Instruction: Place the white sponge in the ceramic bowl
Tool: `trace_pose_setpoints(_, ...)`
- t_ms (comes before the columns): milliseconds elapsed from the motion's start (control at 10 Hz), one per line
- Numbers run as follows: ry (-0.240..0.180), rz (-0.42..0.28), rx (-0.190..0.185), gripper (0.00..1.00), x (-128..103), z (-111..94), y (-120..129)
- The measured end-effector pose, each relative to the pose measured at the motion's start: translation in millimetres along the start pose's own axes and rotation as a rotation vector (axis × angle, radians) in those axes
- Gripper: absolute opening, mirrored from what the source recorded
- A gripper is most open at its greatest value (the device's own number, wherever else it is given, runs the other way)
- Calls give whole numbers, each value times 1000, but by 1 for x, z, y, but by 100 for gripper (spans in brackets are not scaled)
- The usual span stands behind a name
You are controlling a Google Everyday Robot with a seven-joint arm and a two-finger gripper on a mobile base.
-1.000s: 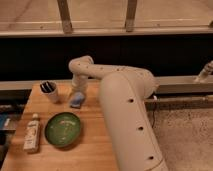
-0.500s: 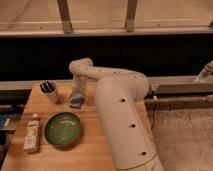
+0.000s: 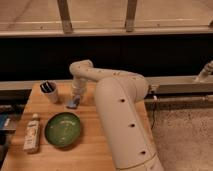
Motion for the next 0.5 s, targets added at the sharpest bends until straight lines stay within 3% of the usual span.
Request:
trace_pose_setpoints(200,6,-11,-1,0,2,2,2)
trace_pose_setpoints(500,-6,-24,-2,0,4,-3,4)
